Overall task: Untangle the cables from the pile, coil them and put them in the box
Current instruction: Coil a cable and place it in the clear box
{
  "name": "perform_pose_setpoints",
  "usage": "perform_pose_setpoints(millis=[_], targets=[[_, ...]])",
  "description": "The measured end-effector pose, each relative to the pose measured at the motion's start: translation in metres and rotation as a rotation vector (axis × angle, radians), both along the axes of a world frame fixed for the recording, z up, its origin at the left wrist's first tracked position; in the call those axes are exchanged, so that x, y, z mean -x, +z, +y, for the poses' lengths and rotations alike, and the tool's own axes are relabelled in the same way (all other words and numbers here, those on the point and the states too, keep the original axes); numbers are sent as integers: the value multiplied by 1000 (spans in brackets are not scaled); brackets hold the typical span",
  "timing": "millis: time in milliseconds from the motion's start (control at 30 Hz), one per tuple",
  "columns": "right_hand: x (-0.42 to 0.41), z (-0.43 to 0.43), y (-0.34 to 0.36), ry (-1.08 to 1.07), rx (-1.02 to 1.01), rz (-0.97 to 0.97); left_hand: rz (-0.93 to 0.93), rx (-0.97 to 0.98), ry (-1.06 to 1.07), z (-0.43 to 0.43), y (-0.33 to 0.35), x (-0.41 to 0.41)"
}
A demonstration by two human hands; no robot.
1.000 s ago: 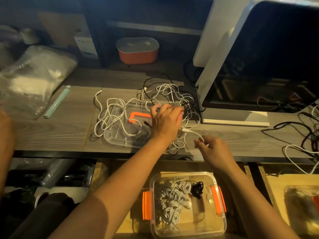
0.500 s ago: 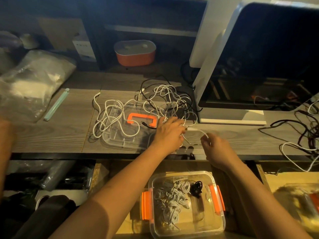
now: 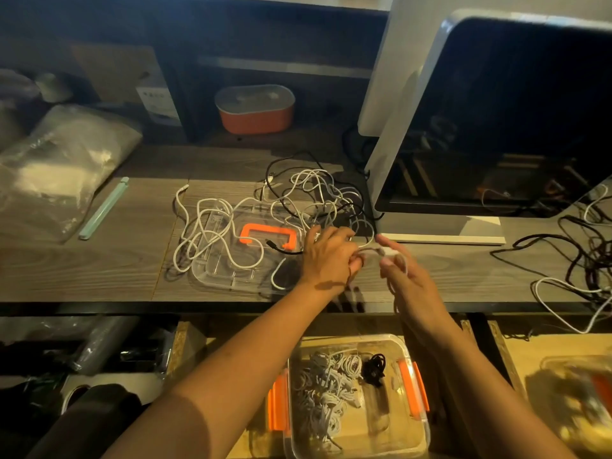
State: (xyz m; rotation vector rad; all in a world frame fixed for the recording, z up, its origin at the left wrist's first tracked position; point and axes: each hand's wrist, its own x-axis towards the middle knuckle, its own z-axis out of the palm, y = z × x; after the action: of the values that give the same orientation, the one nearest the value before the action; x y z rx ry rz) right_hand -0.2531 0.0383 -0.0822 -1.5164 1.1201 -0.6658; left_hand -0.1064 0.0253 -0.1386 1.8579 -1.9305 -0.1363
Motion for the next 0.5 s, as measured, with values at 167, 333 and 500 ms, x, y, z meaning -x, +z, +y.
perform_pose_setpoints(millis=[167, 333, 500], targets=[[-20, 2, 21, -281, -229, -592, 177, -49, 43, -8, 3, 9], [-13, -6, 33, -381, -43, -110, 48, -1, 89, -14, 0, 0], [-5, -9, 0, 141, 174, 894, -18, 135, 144, -22, 14, -3]])
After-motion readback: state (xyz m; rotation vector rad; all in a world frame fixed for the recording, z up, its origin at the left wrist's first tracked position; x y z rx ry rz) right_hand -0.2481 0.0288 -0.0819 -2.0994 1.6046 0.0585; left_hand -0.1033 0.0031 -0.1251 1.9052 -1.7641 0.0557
